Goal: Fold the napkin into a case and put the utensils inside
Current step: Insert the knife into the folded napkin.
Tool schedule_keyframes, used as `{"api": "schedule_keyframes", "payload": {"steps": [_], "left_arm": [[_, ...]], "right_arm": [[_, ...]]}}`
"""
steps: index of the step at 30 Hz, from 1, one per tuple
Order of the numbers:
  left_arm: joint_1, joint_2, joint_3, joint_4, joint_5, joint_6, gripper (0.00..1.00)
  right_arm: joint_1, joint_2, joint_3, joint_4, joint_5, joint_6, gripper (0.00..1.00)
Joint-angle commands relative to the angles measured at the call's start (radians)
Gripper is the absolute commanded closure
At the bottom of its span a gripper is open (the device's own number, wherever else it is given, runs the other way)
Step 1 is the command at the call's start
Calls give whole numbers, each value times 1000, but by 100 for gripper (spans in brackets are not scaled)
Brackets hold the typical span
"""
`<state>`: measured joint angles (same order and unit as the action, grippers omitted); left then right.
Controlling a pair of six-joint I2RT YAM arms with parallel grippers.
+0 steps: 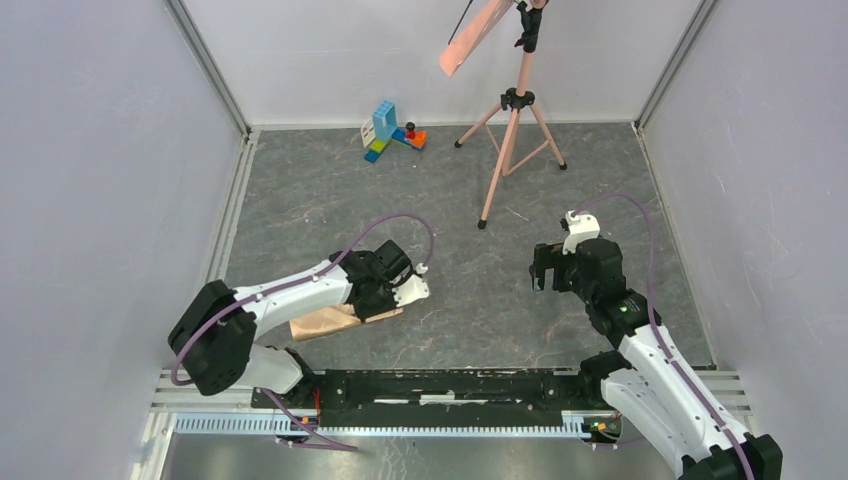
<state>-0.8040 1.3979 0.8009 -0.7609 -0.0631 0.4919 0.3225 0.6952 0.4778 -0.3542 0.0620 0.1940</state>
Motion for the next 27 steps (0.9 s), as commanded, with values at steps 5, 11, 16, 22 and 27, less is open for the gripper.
{"api": "schedule_keyframes", "payload": {"steps": [5,11,16,22,27], "left_arm": [[5,-120,-77,-34,-74,50,98],[5,-109,-56,-27,-83,34,77],[4,-110,37,-24,-2,-64,22],[-3,-92,158,79,102,-248,21],[-8,71,297,93,112,-420,27]], "right_arm": [[30,-1,8,19,28,-3,3],[32,-10,10,14,30,-3,3],[32,-14,10,13,30,-3,3],[32,-15,8,16,29,-4,3],[32,-15,8,14,32,-4,3]]}}
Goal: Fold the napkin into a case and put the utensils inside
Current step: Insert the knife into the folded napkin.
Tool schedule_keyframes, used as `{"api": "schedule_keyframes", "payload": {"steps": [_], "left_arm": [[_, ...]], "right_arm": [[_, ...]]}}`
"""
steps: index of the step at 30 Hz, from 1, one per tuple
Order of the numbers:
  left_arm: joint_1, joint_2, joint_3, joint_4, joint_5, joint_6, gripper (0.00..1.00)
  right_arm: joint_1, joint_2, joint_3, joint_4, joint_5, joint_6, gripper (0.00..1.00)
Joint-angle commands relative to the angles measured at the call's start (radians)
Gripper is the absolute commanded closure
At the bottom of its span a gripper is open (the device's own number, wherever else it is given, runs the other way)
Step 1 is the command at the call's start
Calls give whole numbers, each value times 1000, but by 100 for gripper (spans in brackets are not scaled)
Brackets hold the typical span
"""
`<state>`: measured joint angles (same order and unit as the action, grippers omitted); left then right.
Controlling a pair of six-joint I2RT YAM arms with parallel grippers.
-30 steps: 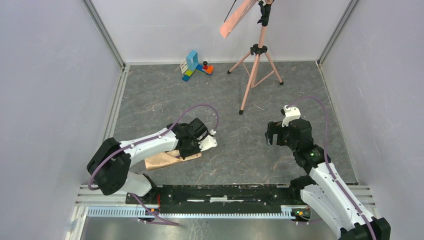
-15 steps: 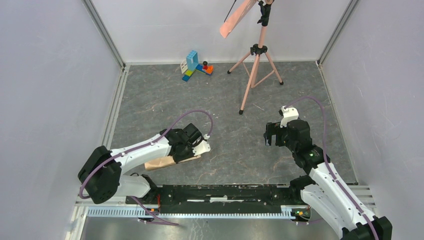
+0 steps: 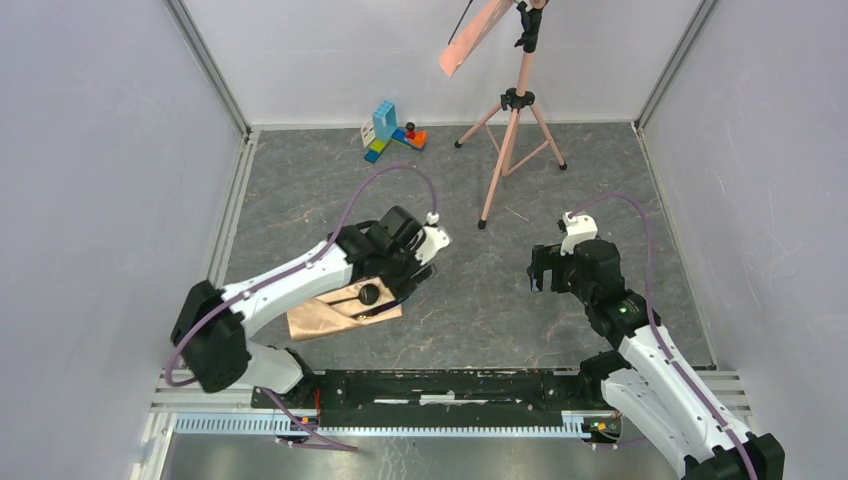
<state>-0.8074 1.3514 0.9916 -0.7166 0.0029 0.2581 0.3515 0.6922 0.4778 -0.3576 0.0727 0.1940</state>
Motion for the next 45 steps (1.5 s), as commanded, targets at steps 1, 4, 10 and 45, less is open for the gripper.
{"api": "schedule_keyframes", "payload": {"steps": [1,4,10,45], "left_arm": [[-4,157,139,33,47,-199,27],[-6,287,220,-29,54,-217,30],[-5,420,295,-83,10,-232,38],[-78,498,214,-109,-82,-115,79]], "right_arm": [[2,-12,8,18,22,-4,3],[2,-14,7,16,22,-3,3],[3,-16,9,16,24,-4,3],[3,-1,4,19,18,-4,3]]}}
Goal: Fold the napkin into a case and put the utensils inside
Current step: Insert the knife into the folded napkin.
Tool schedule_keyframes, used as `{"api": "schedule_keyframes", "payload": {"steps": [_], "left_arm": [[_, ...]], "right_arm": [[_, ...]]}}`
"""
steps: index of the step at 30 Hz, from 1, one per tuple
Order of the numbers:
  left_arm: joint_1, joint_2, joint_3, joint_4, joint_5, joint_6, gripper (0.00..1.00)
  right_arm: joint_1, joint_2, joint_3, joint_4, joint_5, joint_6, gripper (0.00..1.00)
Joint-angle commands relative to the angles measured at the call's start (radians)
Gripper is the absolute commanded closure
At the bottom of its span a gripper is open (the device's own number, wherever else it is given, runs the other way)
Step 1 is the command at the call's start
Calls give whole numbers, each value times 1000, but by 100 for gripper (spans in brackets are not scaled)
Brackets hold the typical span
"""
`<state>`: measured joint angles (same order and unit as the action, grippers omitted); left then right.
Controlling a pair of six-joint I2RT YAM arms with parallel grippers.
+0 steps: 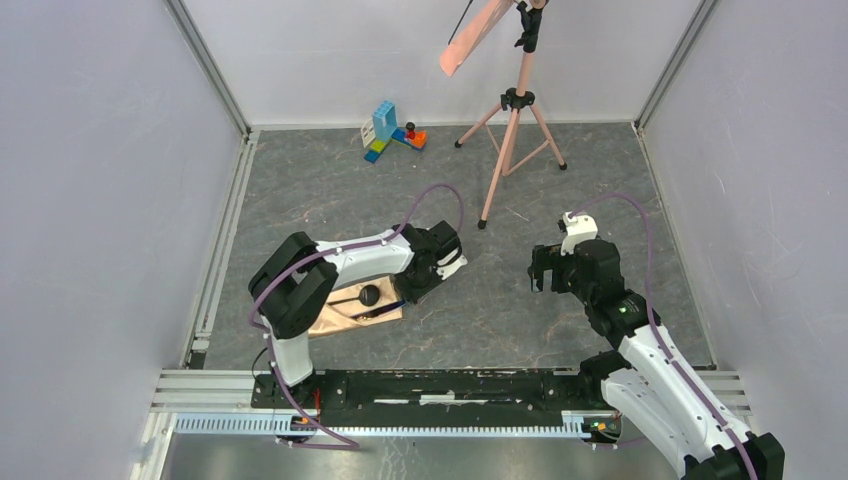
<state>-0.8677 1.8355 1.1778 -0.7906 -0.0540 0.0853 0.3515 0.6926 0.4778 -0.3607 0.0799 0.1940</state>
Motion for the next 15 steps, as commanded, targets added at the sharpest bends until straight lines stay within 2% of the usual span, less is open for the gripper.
{"api": "schedule_keyframes", "payload": {"steps": [1,7,9,15], "left_arm": [[-20,11,31,-46,-29,63,81],[-31,-24,50,-108,-51,70,90],[-34,-35,59,-130,-54,71,97],[-50,-45,87,-186,-20,106,98]], "right_arm": [[1,-2,4,23,12,-3,3],[1,-1,2,26,12,-1,3],[1,0,1,27,9,-1,3],[1,0,2,26,9,-2,3]]}}
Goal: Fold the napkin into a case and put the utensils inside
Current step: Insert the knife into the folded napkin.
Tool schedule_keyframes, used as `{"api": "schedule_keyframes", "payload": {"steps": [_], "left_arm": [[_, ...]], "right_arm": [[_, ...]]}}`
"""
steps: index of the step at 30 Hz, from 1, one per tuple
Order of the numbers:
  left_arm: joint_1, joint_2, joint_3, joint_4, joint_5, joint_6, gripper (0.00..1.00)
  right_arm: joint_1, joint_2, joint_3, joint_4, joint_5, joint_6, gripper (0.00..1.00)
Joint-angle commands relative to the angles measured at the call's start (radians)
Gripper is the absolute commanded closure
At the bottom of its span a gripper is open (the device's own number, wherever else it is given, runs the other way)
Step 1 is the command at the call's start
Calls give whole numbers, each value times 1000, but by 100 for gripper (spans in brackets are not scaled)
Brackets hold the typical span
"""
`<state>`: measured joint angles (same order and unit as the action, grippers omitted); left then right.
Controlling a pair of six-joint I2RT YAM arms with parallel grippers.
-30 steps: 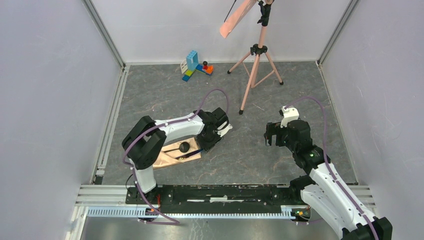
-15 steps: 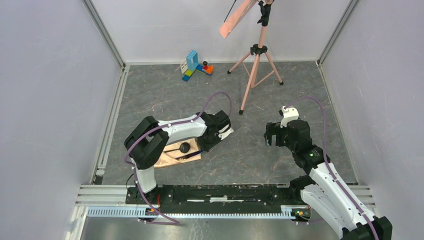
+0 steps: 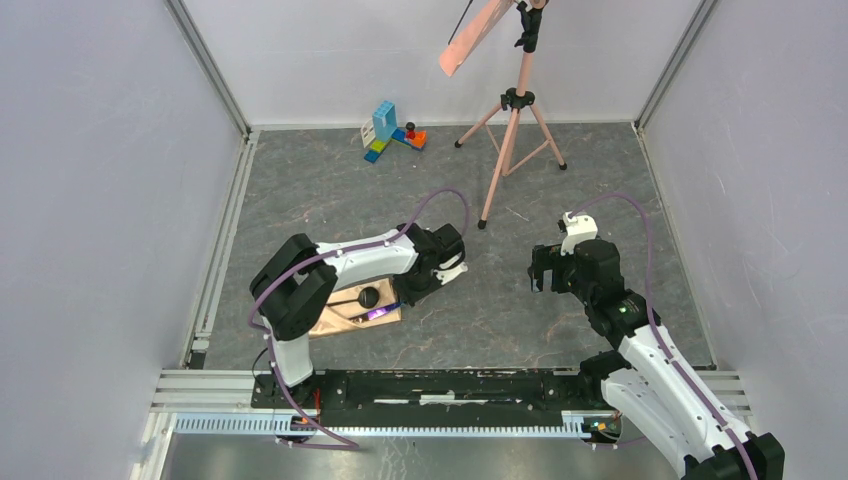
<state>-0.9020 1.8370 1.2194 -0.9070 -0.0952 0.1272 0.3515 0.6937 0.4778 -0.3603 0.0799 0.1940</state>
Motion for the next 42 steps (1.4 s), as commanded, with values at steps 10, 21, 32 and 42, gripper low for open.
{"api": "schedule_keyframes", "payload": {"steps": [10,21,32,42], "left_arm": [[-39,-62,22,-123,91,177,98],[-37,-140,-65,-81,117,249,98],[-34,-239,-156,41,171,265,98],[-33,-296,-202,88,169,267,98]], "right_arm": [[1,-1,2,24,10,-1,3],[1,21,-12,56,-76,-12,2],[3,183,-246,579,-635,328,17],[115,537,-293,1152,-716,660,34]]}}
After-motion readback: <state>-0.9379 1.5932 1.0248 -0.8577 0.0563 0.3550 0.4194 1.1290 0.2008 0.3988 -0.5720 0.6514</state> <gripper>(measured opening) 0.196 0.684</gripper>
